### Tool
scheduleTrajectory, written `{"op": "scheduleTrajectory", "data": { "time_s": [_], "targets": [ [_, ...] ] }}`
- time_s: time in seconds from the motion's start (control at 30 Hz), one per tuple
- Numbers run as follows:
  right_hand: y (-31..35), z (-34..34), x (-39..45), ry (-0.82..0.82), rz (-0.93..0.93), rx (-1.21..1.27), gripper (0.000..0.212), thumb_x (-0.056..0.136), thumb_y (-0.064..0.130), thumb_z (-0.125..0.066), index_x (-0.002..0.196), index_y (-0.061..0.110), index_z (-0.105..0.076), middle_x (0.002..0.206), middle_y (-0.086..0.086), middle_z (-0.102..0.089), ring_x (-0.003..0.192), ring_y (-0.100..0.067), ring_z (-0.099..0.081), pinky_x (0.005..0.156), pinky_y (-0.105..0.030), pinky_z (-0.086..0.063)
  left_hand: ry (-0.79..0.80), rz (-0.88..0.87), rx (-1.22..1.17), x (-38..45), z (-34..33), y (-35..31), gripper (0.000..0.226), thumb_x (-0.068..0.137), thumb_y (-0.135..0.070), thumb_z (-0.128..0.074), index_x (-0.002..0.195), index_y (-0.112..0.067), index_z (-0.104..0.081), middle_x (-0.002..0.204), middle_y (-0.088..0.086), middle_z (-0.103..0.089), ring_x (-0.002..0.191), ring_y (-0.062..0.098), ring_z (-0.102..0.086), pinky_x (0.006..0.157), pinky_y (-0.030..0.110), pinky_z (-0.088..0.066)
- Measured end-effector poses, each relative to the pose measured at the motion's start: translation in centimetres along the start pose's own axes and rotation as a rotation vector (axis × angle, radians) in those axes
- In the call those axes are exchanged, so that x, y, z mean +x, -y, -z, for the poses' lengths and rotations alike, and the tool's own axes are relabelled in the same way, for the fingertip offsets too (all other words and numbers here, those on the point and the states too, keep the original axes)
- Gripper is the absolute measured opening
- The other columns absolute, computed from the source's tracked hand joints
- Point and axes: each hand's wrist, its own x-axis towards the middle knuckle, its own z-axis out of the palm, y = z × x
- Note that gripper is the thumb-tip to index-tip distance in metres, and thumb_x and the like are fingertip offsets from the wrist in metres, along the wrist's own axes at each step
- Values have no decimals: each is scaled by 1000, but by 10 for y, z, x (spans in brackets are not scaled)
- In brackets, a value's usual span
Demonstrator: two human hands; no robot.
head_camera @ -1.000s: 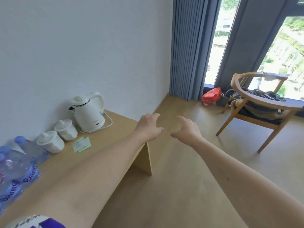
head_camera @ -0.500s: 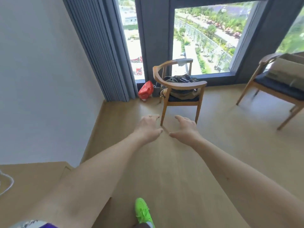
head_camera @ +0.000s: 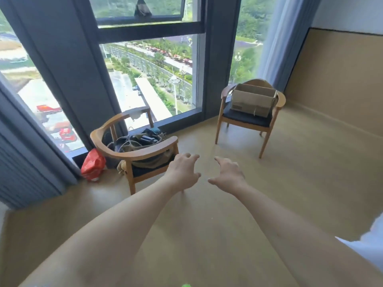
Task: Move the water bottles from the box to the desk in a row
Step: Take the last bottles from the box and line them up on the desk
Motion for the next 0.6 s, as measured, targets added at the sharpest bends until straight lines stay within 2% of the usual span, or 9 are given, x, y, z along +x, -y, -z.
{"op": "scheduleTrajectory", "data": {
  "time_s": [0.27,0.5,0.6],
  "targets": [
    [-20,52,108,-127,-158,-18,85,81,45,-76,155,28,-36,153,0,-46,139,-28,-40,109,-44,-44,1,-192,-38,162,15,-23,68,90,-41,-73,150,-29,-42,145,4,-50,132,25,-47,102,39,-46],
    [-54,110,217,-220,-206,8,83,86,40,-76,156,27,-35,155,-1,-43,141,-27,-37,110,-43,-42,-59,-314,-8,301,39,-74,67,89,-40,-74,148,-28,-45,147,4,-49,137,29,-43,104,44,-46],
    [-74,133,274,-239,-201,22,84,86,40,-76,157,27,-32,158,0,-39,145,-27,-33,113,-43,-38,-77,-359,14,359,38,-99,62,90,-42,-72,144,-28,-47,142,5,-52,132,29,-45,100,44,-47]
  ]
}}
